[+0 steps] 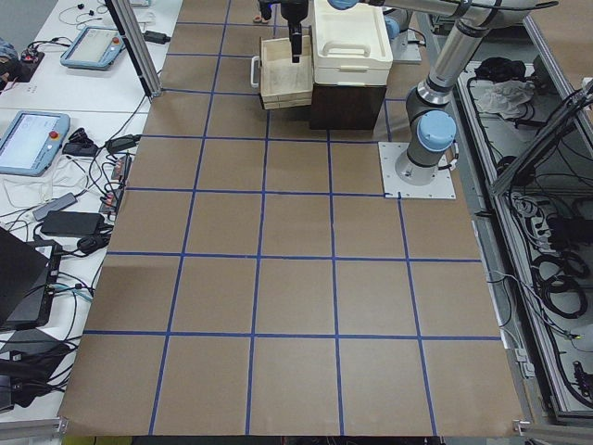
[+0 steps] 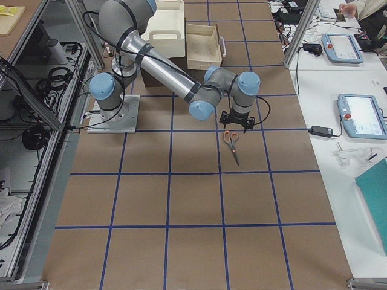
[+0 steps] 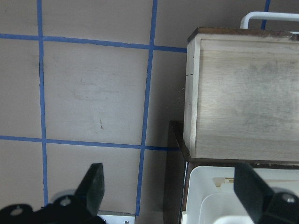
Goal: Put scissors in drawer and close it
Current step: 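Move the right gripper over the grey-and-orange scissors and lower it, then close the right gripper on the scissors' handle loops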
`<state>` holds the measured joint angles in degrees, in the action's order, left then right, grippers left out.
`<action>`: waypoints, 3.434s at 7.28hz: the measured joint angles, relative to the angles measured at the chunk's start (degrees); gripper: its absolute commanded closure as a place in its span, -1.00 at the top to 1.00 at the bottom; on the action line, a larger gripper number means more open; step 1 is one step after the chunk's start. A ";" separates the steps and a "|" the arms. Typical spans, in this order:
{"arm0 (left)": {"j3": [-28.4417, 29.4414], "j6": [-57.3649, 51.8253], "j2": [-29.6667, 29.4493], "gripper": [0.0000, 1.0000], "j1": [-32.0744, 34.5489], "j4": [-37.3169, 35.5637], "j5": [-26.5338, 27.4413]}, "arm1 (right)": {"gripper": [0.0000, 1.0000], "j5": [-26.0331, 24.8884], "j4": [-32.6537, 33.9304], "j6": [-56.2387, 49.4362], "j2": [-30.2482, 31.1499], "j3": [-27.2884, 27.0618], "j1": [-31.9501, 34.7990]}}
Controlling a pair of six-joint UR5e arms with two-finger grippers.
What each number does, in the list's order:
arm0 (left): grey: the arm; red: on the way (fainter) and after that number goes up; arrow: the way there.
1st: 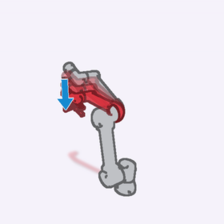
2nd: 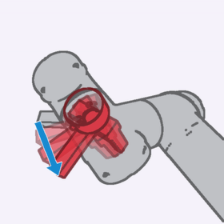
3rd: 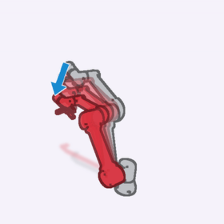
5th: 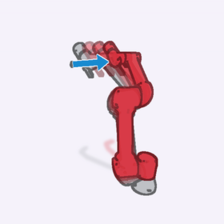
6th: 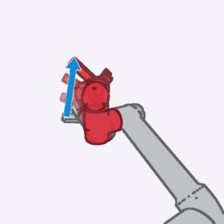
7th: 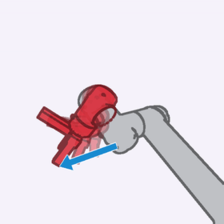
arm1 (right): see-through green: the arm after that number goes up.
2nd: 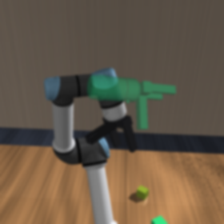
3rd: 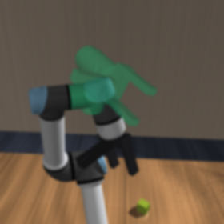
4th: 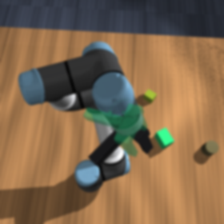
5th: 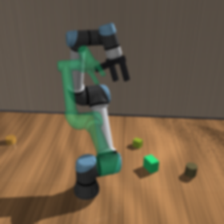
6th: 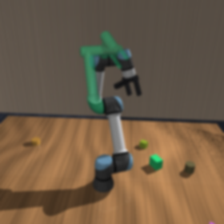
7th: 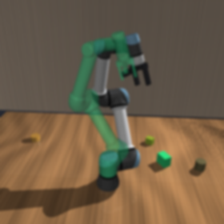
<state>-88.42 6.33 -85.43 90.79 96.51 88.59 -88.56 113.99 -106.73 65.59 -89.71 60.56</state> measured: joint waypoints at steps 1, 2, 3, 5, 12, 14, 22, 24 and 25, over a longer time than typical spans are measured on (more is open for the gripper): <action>0.00 0.00 0.00 1.00 0.00 0.02 0.00 | 1.00 -0.13 0.94 -2.47 -1.20 -0.02 0.00; 0.00 0.00 0.00 1.00 0.00 0.06 0.00 | 1.00 -0.19 2.98 -4.98 -3.05 -0.02 0.00; 0.00 0.00 0.01 1.00 0.00 0.08 0.00 | 0.99 -0.14 4.98 -8.70 -4.79 -0.02 0.00; 0.00 0.00 0.05 1.00 0.00 0.09 0.00 | 0.99 -0.14 6.01 -15.99 -6.84 -0.03 0.00; 0.00 0.00 0.06 1.00 0.00 0.06 0.00 | 0.91 -2.81 6.82 -26.05 -8.57 -1.35 0.00; 0.00 0.00 0.08 1.00 0.00 0.07 0.00 | 0.91 -3.34 8.23 -27.30 -8.80 -1.35 0.00; 0.00 0.00 0.09 1.00 0.00 0.08 0.00 | -0.33 -3.50 8.53 -27.35 -10.40 -1.35 0.00; -0.04 0.00 0.09 1.00 0.00 0.11 0.00 | -1.00 -4.46 8.50 -27.60 -10.47 -1.34 0.00; -0.03 0.00 0.09 1.00 0.00 0.14 0.00 | -1.00 -4.93 8.47 -27.95 -10.44 -1.30 0.00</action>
<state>-88.45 6.33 -85.34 90.79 96.65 88.59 -93.49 122.46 -134.67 55.14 -91.01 60.56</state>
